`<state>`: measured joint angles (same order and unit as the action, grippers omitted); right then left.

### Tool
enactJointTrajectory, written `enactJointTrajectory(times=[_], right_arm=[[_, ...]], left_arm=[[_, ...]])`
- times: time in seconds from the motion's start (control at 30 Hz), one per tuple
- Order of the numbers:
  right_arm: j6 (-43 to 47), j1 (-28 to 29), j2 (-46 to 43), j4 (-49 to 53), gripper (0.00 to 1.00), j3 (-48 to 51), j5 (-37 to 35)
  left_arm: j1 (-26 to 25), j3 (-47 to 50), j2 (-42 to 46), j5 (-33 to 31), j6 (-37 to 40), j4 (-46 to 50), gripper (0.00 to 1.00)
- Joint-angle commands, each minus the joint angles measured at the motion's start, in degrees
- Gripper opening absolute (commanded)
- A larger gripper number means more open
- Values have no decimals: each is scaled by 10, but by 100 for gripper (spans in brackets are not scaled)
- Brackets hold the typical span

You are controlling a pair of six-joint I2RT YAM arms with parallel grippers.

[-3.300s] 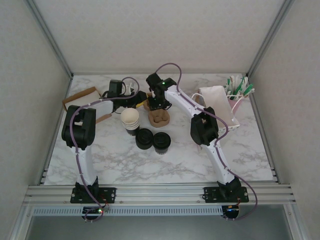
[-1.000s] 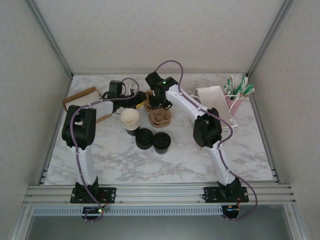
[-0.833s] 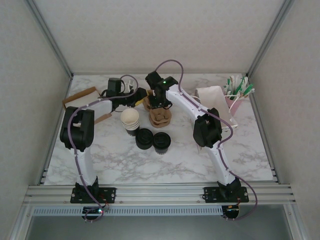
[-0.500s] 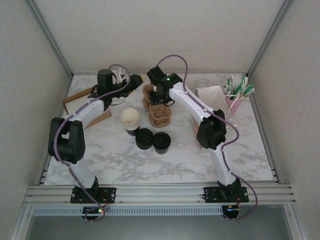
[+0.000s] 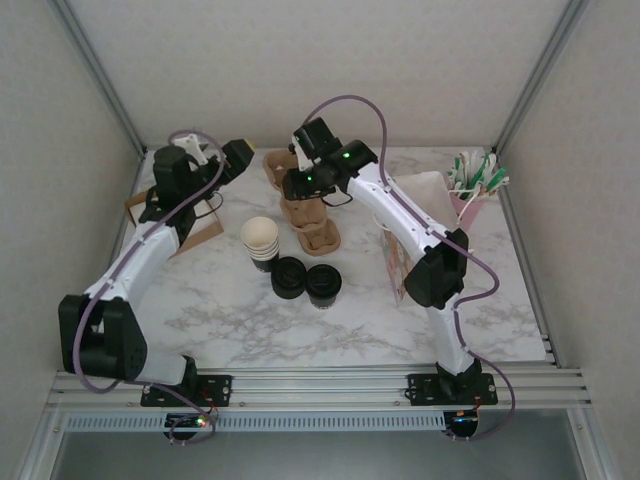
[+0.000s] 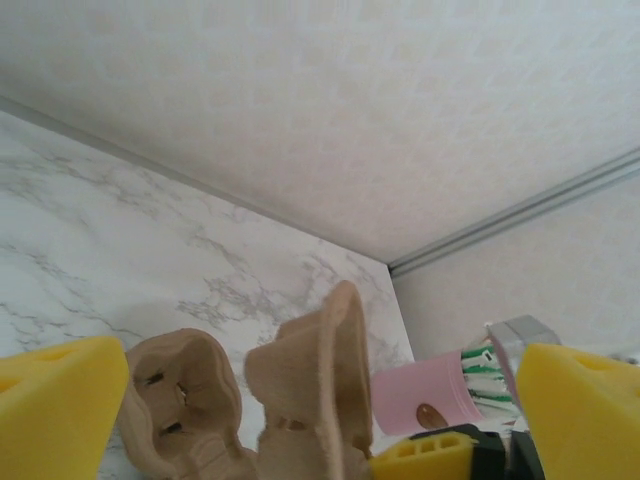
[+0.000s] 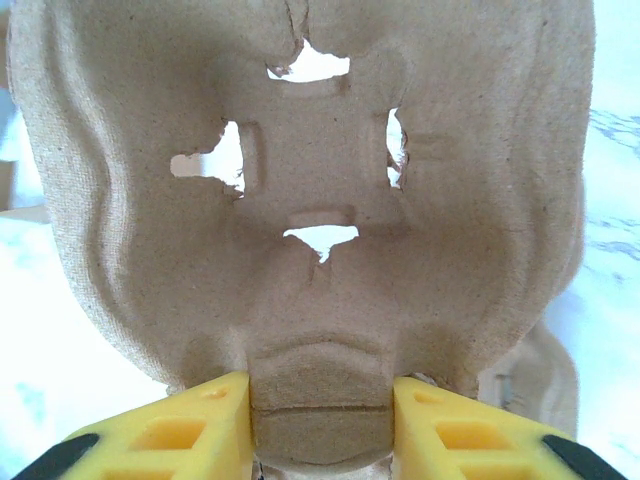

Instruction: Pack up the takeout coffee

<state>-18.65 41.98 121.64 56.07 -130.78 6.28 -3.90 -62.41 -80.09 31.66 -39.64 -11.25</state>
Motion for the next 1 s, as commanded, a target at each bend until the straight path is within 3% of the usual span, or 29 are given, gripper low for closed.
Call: enactJointTrajectory(times=[0.0,0.3,0.53,0.83,0.97], right_arm=[[6,6,-50,-17,36,-13,52],[-19,27,-137,-51,37,9,128],[-22,27,-212,-30,38,21,107],[9,11,-306,82,38,44,-31],[15,-27,-370,120,38,73,-81]], left_arm=[[13,17,59,-42,8,10,100],[30,28,141,-64,21,57,100],[24,10,115,16,20,68,100],[-103,-66,56,31,74,124,99],[-167,-85,37,32,82,122,98]])
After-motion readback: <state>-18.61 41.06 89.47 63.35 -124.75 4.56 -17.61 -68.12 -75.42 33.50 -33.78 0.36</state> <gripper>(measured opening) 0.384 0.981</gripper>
